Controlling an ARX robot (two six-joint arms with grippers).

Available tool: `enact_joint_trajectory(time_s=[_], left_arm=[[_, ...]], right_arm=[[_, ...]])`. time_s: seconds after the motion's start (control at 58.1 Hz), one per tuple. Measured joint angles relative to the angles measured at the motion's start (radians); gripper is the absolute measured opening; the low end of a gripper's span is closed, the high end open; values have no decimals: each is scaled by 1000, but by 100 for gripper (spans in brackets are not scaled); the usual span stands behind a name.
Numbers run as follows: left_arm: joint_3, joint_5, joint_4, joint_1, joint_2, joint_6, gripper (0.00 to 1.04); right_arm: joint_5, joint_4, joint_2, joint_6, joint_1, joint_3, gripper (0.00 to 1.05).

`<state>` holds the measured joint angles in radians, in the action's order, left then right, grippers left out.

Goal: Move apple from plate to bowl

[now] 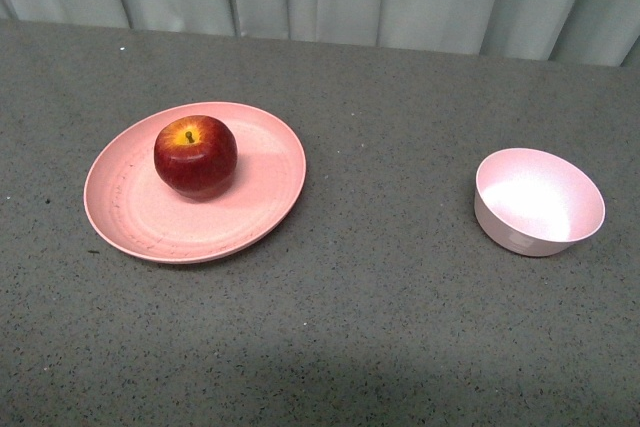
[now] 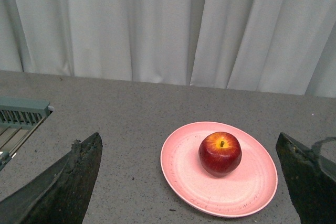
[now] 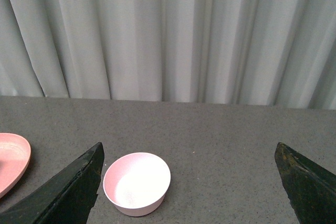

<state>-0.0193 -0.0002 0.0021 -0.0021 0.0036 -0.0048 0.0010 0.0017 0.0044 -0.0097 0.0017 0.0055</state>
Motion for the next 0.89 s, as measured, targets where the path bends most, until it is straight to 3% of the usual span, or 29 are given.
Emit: enact_joint_trajectory(time_s=[0.069, 0.155, 0.327, 0.465, 0.585, 0.895], left_arm=[[0, 0, 0, 0, 0, 0, 98], [0, -1, 0, 0, 0, 0, 98], [0, 0, 0, 0, 0, 0, 98], [0, 0, 0, 0, 0, 0, 98], [0, 0, 0, 0, 0, 0, 98], [0, 0, 0, 0, 0, 0, 98]], right_arm=[[1, 0, 0, 0, 0, 0, 95], [183, -19, 116, -119, 73, 19, 95], [101, 276, 620, -189, 83, 117, 95], [56, 375, 971, -190, 106, 239, 95], [30, 347, 1280, -205, 148, 378, 95], [3, 209, 1663, -248, 229, 615, 95]])
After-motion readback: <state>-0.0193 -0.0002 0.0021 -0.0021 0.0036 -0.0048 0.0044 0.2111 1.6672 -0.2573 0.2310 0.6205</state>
